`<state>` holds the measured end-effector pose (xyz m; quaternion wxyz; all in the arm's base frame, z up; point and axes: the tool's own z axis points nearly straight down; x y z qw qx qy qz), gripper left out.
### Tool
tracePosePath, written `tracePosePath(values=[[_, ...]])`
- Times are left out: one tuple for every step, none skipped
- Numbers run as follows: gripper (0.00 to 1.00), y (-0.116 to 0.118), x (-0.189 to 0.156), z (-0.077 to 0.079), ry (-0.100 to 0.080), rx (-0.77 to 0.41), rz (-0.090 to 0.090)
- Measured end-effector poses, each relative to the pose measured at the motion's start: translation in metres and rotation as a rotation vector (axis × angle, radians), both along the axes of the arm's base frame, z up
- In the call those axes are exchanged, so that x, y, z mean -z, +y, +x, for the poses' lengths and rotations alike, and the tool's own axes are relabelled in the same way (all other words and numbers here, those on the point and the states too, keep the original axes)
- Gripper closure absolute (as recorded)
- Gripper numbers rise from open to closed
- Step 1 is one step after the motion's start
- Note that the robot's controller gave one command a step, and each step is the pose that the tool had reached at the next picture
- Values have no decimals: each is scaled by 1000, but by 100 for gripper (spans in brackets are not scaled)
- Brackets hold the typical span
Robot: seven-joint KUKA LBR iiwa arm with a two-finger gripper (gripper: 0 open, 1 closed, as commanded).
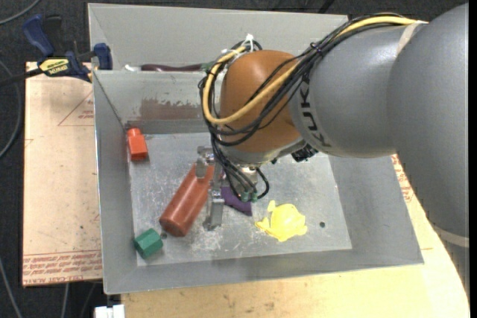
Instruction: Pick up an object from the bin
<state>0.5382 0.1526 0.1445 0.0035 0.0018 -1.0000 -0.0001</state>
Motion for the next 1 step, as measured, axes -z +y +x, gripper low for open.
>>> tracePosePath(values=[[0, -1, -4, 2, -7, 3, 1]])
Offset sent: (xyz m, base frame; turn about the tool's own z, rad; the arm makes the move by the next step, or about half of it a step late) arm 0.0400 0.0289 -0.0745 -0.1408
